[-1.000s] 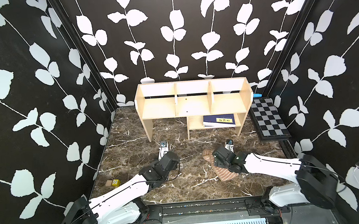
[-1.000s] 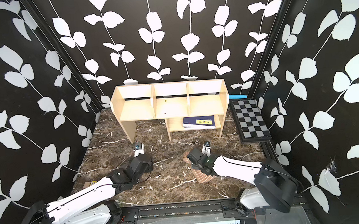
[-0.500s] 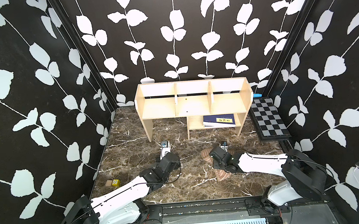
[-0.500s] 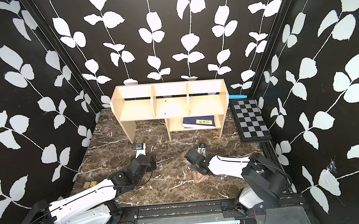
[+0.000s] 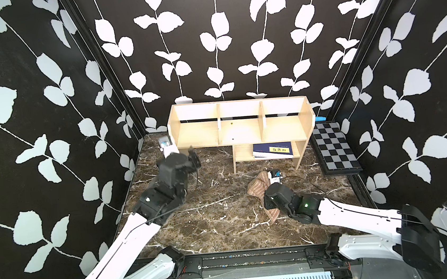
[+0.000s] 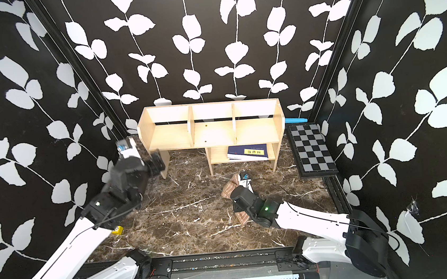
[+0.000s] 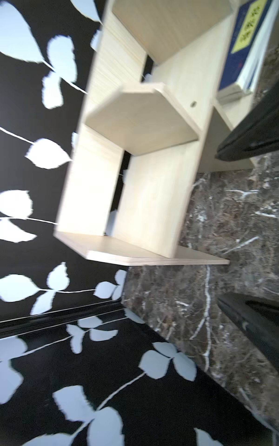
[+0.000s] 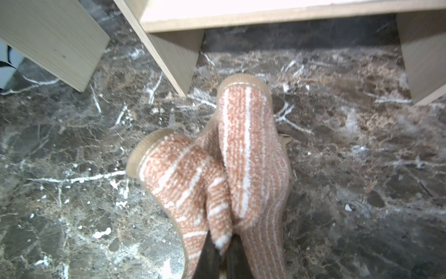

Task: Wipe the bookshelf clean with a cloth
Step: Hold the shelf at the center of the board.

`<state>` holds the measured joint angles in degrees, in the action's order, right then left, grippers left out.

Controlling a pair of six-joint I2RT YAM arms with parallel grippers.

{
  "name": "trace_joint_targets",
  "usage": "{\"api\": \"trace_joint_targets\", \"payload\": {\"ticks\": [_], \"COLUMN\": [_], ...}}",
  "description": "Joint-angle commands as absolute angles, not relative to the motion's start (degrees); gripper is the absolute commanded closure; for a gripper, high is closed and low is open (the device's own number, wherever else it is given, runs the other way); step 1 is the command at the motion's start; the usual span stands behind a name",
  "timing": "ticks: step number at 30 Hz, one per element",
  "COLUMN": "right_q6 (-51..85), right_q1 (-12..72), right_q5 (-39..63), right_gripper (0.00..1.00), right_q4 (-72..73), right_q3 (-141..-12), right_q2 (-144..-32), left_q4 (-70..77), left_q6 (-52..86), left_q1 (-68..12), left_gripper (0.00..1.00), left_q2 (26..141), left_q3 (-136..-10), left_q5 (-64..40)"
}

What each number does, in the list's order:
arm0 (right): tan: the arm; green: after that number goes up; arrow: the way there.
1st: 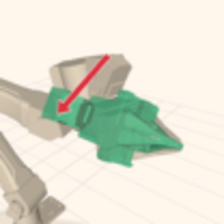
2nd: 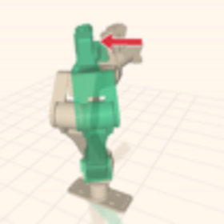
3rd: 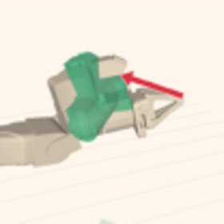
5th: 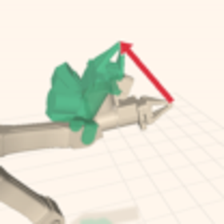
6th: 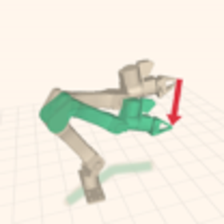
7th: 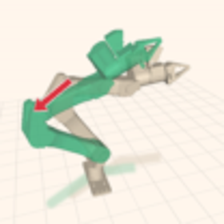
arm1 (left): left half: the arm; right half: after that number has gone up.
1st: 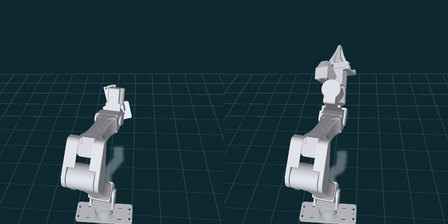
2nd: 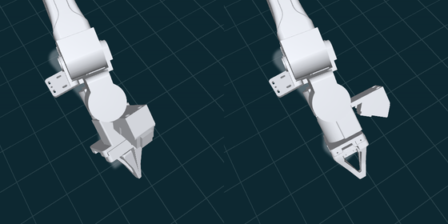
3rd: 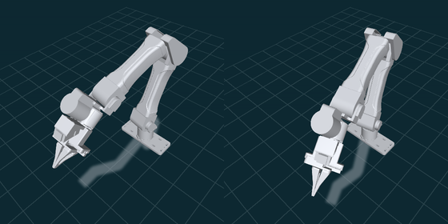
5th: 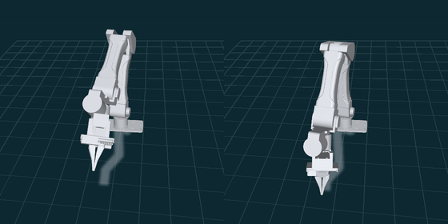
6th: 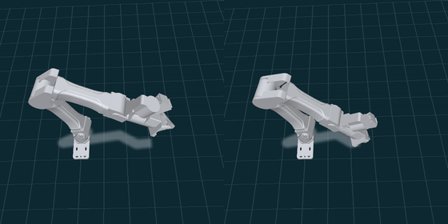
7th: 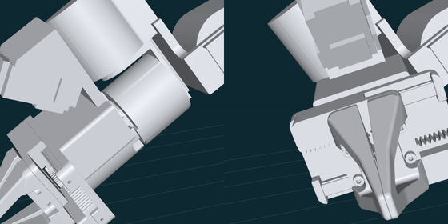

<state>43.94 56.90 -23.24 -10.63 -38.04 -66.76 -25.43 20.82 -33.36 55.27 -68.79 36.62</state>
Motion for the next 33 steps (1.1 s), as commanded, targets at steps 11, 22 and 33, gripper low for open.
{"api": "trace_joint_targets", "payload": {"ticks": [11, 22, 33], "right_q6": [39.57, 29.65, 24.38], "right_q1": [64.91, 68.96, 59.61], "right_q5": [-35.14, -46.75, -42.74], "right_gripper": [1.00, 1.00, 1.00], "right_q4": [-9.15, 7.97, 27.55], "right_q3": [-41.08, -36.08, -33.56], "right_q2": [-69.08, -74.99, -83.12], "left_q4": [-23.07, -3.26, 3.19], "left_q6": [10.57, 10.03, 11.42], "left_q1": [-9.05, -6.89, -6.86], "left_gripper": [0.14, 0.33, 0.84], "left_q2": [71.67, 73.28, 74.53], "left_q3": [-76.47, -64.31, -61.36], "left_q5": [5.05, 0.44, 0.88]}}
